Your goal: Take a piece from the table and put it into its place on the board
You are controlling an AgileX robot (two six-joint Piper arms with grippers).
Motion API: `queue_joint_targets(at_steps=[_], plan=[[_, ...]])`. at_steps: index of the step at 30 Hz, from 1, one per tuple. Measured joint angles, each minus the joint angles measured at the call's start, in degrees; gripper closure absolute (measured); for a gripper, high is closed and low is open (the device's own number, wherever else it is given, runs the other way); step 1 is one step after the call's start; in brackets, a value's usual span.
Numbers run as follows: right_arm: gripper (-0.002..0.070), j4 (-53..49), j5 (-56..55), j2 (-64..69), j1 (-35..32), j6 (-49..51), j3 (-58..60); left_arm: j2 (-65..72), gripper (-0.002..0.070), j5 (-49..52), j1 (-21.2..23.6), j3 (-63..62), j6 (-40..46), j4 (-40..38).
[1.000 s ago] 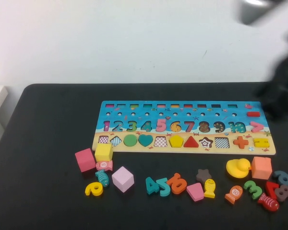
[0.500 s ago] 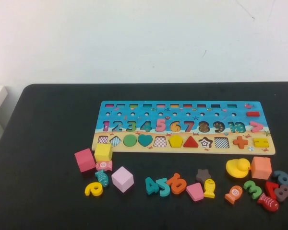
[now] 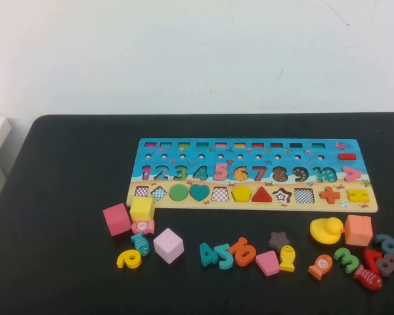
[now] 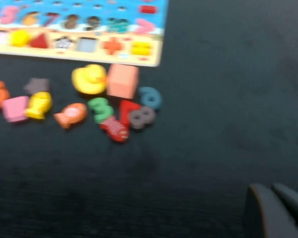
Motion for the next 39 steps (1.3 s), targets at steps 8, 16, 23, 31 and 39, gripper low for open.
queue_joint_targets(at_steps=[8,16,23,31,39], plan=[[0.0657,-11.19,0.24,-9.63,-6.33,-0.90,6.24,0.00,0.0676,0.00,0.00,0.00,0.00,0.00],[0.0657,-17.20,-0.96,-14.07,-7.95,-0.28,10.58,0.00,0.0676,0.00,0.00,0.00,0.00,0.00],[0.0657,-18.99,-29.55,-14.27,-7.95,1.41,14.20,0.00,0.0676,0.00,0.00,0.00,0.00,0.00],[0.0657,-19.25,-43.49,-14.75,-7.95,1.76,32.65,0.00,0.0676,0.00,0.00,0.00,0.00,0.00],[0.0657,-18.91,-55.61,-14.75,-7.95,2.27,40.24,0.00,0.0676,0.00,0.00,0.00,0.00,0.00]])
